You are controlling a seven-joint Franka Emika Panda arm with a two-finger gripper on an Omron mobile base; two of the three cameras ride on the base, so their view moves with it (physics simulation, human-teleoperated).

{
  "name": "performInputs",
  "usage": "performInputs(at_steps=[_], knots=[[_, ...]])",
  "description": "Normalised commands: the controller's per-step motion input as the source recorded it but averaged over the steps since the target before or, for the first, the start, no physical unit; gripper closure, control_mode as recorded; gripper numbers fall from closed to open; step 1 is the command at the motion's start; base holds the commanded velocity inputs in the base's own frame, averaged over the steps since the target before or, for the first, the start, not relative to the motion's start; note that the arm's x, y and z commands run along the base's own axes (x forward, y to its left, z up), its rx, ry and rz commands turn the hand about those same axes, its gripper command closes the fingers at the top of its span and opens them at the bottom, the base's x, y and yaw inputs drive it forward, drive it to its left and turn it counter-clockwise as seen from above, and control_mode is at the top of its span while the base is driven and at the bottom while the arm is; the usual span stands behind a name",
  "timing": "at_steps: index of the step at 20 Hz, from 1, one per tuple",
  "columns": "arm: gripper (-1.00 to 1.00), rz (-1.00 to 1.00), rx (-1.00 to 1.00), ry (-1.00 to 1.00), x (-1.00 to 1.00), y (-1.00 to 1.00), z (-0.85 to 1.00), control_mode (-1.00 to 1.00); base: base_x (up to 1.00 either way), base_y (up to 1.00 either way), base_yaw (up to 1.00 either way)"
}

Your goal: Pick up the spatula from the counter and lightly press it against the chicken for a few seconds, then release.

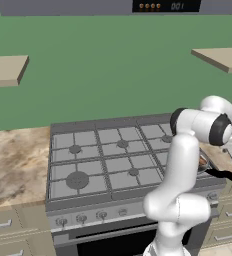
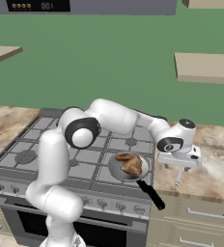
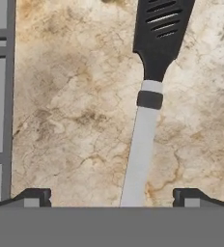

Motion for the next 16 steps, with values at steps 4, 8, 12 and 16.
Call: performInputs(at_steps=[4, 8, 12, 16], knots=[[-1.00, 0.00, 0.00, 0.02, 0.22, -0.05, -0.24, -1.00, 0.00, 0.00, 0.00], [-1.00, 0.00, 0.00, 0.02, 0.22, -0.04, -0.26, -1.00, 0.00, 0.00, 0.00], [-1.00, 0.00, 0.00, 0.00, 0.22, -0.15, -0.20, -1.00, 0.00, 0.00, 0.00], [-1.00, 0.00, 0.00, 0.00, 0.23, -0.20, -0.19, -1.00, 0.00, 0.00, 0.00]])
